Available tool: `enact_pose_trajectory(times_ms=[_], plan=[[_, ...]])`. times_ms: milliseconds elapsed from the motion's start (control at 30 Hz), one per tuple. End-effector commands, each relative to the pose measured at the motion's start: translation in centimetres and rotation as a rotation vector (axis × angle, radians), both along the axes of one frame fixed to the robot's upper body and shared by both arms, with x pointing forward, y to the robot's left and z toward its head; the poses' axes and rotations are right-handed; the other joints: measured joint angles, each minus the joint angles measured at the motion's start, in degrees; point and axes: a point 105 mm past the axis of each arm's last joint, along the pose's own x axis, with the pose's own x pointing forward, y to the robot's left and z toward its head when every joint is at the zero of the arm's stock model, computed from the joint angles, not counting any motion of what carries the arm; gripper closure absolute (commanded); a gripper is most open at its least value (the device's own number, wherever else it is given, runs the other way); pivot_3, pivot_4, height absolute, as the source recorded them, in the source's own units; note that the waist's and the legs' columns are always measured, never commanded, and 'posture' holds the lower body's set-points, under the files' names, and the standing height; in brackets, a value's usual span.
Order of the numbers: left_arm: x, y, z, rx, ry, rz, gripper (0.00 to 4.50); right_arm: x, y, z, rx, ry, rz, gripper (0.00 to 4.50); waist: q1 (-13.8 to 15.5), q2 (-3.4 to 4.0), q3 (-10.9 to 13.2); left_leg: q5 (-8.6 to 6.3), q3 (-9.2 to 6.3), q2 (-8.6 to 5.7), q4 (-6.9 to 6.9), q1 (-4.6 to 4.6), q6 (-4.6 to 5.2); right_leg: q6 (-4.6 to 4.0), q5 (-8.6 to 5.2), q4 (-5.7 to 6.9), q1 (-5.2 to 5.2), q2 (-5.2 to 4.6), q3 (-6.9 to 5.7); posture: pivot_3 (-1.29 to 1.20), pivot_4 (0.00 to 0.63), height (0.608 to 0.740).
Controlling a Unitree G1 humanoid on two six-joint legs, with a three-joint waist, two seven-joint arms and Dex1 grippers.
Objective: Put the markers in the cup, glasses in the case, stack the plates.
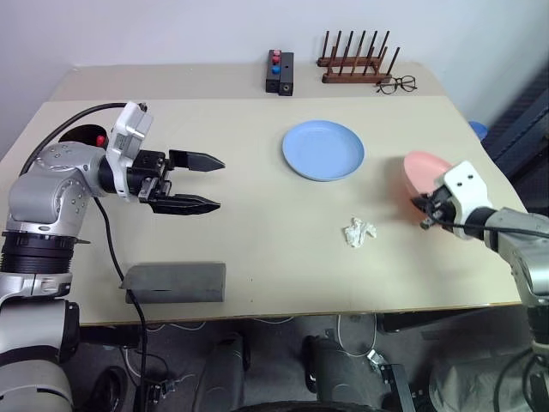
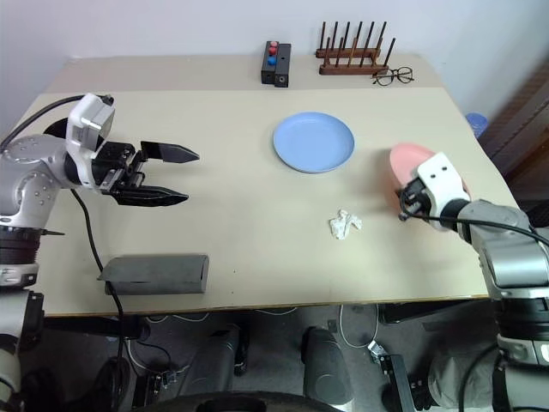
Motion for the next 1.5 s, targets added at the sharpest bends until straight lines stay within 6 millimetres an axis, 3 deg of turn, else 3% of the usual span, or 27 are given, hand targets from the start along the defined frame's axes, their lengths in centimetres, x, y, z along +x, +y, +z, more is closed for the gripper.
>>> enact_pose_trajectory(times_ms=[33,133,233,333,500,600,767,867,1100,1200,1367,1500], plan=[[0.6,0.5,1.4,-0.049,-0.083,0.052,0.0,1.4,2.1,5.1,0.004,-0.226,0.069,4.44,0.1,0.02,0.0,0.0,0.0,0.0,0.0,0.0,0.0,0.01,0.0,0.0,0.0,0.0,0.0,0.0,0.15,0.74],[2.1,0.9,1.9,-0.093,-0.133,0.155,0.0,3.3,5.5,6.2,0.009,-0.295,0.154,4.44,0.0,0.01,0.0,0.0,0.0,0.0,-0.02,0.01,0.0,0.02,0.0,0.01,0.0,0.02,0.0,0.0,0.15,0.74],[3.2,1.3,1.6,-0.087,-0.19,0.244,0.0,5.1,9.0,5.9,0.001,-0.321,0.227,4.44,-0.1,0.0,0.0,0.01,0.0,0.0,-0.01,0.03,0.01,0.04,0.02,0.02,0.02,0.04,0.0,0.0,0.15,0.74],[4.0,1.6,1.4,-0.091,-0.209,0.326,0.0,6.5,11.0,5.4,0.013,-0.336,0.262,4.44,0.1,0.0,0.0,0.01,0.0,-0.01,-0.05,-0.02,0.01,0.09,0.03,0.02,-0.01,0.05,0.0,0.0,0.15,0.74],[4.2,1.1,1.1,-0.12,-0.228,0.381,0.0,7.9,13.3,4.4,0.026,-0.344,0.289,4.44,0.1,0.0,0.0,0.01,0.0,-0.04,-0.01,-0.08,0.01,0.26,0.12,0.0,0.0,0.04,0.0,0.0,0.15,0.74],[3.7,1.5,0.6,-0.117,-0.222,0.412,0.0,8.0,14.7,1.9,0.035,-0.274,0.342,4.44,-0.3,0.01,0.0,0.01,0.0,-0.02,-0.08,0.02,0.0,0.29,0.13,0.03,0.02,0.05,0.01,0.0,0.15,0.74],[3.7,1.9,0.6,-0.165,-0.19,0.434,0.0,8.4,14.3,-0.2,0.076,-0.195,0.335,4.44,-0.2,0.01,0.0,0.02,-0.01,0.01,-0.08,0.05,0.0,0.29,0.14,0.29,-0.07,0.09,0.01,0.0,0.15,0.74],[3.4,0.9,0.3,-0.175,-0.183,0.41,0.0,8.6,14.6,0.5,0.108,-0.211,0.338,3.5,0.0,0.01,0.0,0.02,-0.01,0.0,-0.03,0.05,-0.01,0.22,0.1,0.32,-0.04,0.08,0.01,0.0,0.15,0.74],[3.7,1.4,0.1,-0.166,-0.179,0.418,0.0,7.4,14.4,2.2,0.146,-0.25,0.394,0.03,-0.2,0.02,0.0,0.03,-0.02,0.0,-0.05,0.08,-0.01,0.32,0.14,0.46,-0.1,0.09,0.03,0.0,0.15,0.74],[3.6,1.3,0.0,-0.164,-0.179,0.407,0.0,6.4,13.3,3.2,0.185,-0.245,0.401,0.03,-0.1,0.02,0.0,0.03,-0.02,0.0,-0.05,0.08,-0.01,0.33,0.14,0.47,-0.11,0.09,0.02,0.0,0.15,0.74],[2.5,1.4,-0.1,-0.159,-0.127,0.345,0.0,0.9,9.9,3.5,0.285,-0.058,0.471,0.03,0.8,0.01,0.0,0.02,-0.06,-0.03,-0.02,0.01,-0.02,0.16,0.04,0.4,-0.06,0.04,0.03,0.0,0.15,0.74],[2.2,1.7,-0.2,-0.144,-0.09,0.314,0.0,-1.9,9.5,4.2,0.313,0.028,0.471,0.03,-0.2,0.05,0.0,0.02,-0.03,0.01,-0.01,0.1,-0.02,0.11,0.02,0.38,-0.07,0.04,0.03,0.0,0.15,0.74]])
